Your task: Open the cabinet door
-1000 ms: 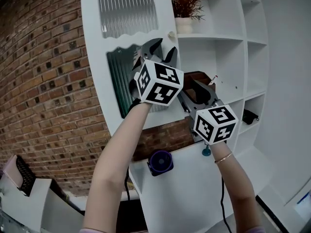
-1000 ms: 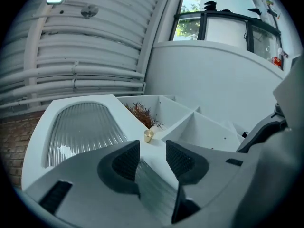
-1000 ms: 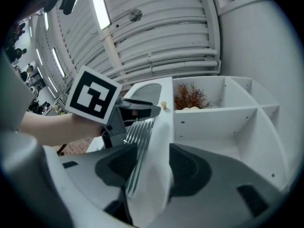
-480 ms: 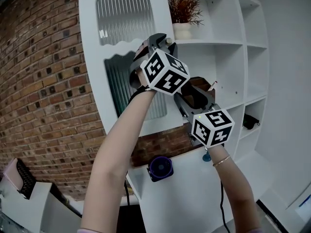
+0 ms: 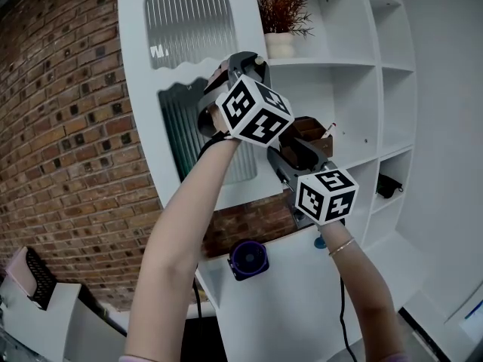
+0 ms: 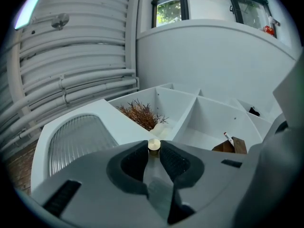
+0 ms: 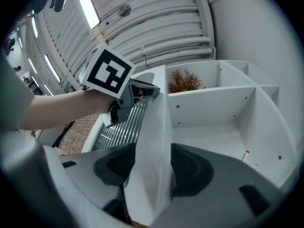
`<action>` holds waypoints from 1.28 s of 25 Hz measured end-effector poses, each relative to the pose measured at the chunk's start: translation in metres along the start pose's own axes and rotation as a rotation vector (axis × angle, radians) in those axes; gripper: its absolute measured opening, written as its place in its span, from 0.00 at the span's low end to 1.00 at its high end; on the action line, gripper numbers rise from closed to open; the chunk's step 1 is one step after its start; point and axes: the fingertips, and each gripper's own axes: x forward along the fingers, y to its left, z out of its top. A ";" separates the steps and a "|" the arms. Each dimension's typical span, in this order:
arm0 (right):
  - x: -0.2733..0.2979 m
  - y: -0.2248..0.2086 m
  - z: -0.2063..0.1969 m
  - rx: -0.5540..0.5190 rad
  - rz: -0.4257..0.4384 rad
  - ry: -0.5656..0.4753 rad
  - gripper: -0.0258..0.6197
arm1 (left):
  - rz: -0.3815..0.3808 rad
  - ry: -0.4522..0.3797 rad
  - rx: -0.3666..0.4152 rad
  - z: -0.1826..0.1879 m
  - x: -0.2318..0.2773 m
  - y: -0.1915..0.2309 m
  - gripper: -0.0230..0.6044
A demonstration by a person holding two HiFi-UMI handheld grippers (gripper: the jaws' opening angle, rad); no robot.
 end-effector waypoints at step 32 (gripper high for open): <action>-0.032 0.032 0.002 0.112 0.171 0.051 0.32 | -0.004 -0.128 -0.132 0.045 -0.061 0.012 0.15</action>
